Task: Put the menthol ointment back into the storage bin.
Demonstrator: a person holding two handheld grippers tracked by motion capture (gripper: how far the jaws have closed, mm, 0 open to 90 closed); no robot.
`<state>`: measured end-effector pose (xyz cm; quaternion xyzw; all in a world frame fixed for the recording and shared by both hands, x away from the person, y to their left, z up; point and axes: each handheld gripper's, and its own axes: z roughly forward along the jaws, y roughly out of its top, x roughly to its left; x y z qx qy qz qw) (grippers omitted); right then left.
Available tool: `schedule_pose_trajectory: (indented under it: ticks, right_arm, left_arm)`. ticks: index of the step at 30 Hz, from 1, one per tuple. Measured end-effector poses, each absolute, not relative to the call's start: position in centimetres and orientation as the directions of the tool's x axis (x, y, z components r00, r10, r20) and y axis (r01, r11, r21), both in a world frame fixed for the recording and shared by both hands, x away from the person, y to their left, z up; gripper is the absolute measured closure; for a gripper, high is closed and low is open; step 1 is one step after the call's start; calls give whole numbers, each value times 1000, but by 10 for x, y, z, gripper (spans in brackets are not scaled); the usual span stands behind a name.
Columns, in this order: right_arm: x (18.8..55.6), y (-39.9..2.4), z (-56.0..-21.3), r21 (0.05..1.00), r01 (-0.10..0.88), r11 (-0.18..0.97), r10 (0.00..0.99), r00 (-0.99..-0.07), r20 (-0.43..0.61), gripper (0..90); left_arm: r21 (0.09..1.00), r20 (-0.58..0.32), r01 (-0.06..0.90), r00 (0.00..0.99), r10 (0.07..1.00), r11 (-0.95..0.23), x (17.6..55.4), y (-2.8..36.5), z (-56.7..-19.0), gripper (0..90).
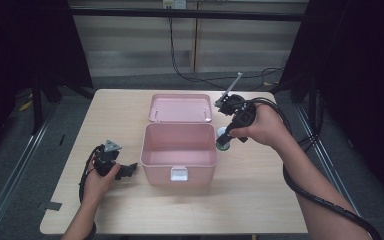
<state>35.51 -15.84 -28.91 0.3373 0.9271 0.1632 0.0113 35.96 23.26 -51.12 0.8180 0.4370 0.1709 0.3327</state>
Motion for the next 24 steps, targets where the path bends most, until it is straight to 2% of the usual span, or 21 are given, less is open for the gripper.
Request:
schedule_pose_trajectory:
  ticks: [24]
  right_arm:
    - [370, -131, -289, 285, 626, 725, 631, -771, 89, 505]
  left_arm:
    - [694, -11, 601, 560, 829, -396, 360, 233, -511, 0]
